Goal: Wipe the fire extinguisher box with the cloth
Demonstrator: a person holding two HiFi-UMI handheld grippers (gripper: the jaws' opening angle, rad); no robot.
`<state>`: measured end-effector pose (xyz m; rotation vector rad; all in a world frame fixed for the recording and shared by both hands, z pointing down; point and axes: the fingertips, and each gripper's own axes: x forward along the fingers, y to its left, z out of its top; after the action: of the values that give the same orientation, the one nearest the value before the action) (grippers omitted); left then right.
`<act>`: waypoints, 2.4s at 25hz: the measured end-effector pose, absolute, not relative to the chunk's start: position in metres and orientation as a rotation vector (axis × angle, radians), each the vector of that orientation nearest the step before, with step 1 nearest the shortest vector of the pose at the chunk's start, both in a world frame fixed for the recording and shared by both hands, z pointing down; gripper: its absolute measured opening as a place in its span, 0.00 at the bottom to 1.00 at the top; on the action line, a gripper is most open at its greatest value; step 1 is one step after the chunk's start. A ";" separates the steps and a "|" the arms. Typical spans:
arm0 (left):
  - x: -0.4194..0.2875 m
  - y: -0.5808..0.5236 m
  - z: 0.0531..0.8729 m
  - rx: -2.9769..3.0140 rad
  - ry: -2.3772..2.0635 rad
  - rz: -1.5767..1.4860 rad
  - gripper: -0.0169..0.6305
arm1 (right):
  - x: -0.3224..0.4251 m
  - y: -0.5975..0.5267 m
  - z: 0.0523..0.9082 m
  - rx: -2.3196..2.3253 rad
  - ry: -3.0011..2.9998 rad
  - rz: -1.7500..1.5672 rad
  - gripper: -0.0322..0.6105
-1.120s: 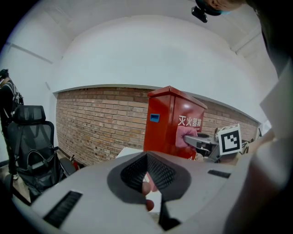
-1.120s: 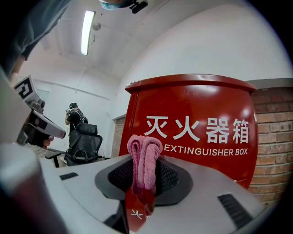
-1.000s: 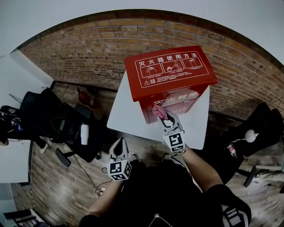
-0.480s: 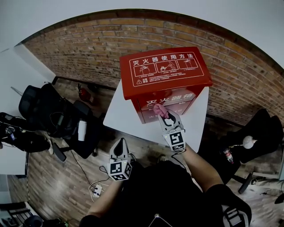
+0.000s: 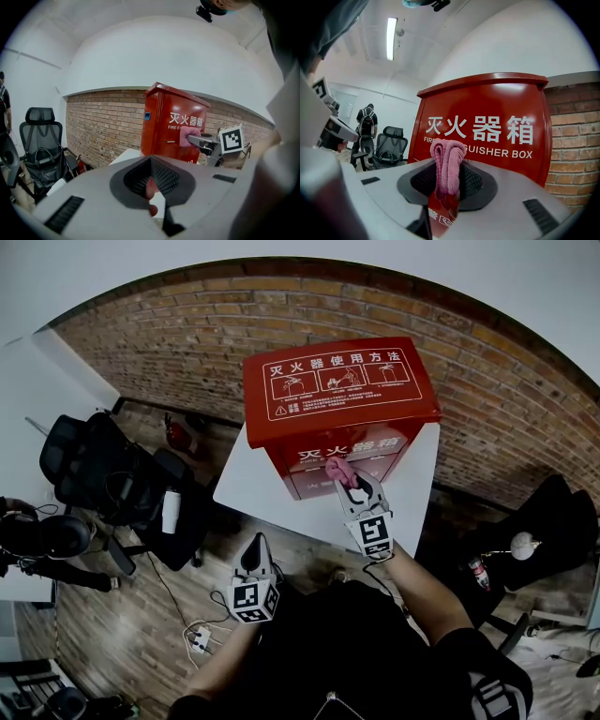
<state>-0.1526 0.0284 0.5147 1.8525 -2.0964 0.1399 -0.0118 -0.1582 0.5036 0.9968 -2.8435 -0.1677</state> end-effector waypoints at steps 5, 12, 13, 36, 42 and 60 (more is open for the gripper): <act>-0.145 0.029 0.517 1.838 -2.109 0.146 0.07 | -0.002 -0.164 0.504 0.990 -2.846 -0.176 0.22; -0.136 0.034 0.522 1.811 -2.116 0.155 0.07 | 0.022 -0.175 0.505 1.027 -2.837 -0.173 0.22; -0.134 0.035 0.522 1.811 -2.115 0.157 0.07 | 0.026 -0.177 0.505 1.034 -2.833 -0.174 0.22; -0.119 0.035 0.519 1.841 -2.100 0.184 0.07 | 0.095 -0.207 0.504 1.264 -2.745 -0.172 0.22; -0.121 0.041 0.522 1.831 -2.098 0.191 0.07 | 0.116 -0.217 0.504 1.335 -2.698 -0.175 0.22; -0.126 0.054 0.526 1.806 -2.109 0.215 0.07 | 0.155 -0.233 0.541 1.453 -2.573 -0.141 0.22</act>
<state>-0.1259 0.0539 0.5264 1.8056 -2.1089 0.2145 0.1547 -0.2331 0.5411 1.4525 -2.5729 -0.1405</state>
